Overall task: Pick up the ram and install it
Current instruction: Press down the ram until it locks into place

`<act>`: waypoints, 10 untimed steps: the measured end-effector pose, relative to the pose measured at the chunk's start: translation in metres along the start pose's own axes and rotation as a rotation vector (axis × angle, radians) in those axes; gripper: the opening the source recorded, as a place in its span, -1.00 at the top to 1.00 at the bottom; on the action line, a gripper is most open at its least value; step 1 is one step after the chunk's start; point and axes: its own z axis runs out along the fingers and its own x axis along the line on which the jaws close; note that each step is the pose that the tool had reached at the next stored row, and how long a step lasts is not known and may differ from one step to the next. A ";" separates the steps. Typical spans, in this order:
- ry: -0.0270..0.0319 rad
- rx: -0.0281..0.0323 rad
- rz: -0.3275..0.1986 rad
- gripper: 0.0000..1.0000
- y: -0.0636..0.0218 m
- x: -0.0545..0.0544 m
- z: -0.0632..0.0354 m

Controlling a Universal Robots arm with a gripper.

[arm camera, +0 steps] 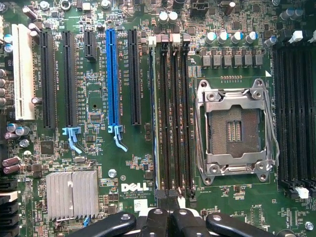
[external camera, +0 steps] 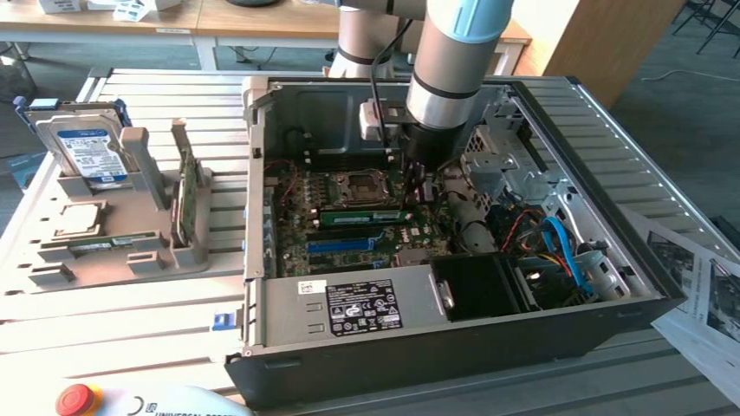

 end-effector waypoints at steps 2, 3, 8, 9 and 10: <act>-0.0003 0.0000 0.000 0.79 0.0000 0.000 0.0000; -0.0007 0.0001 0.000 0.79 0.0000 0.000 -0.0004; -0.0003 0.0001 0.000 0.79 0.0000 0.000 -0.0051; -0.0001 0.0000 0.000 0.79 0.0001 0.000 -0.0063; -0.0002 0.0001 0.000 0.79 0.0000 0.000 -0.0073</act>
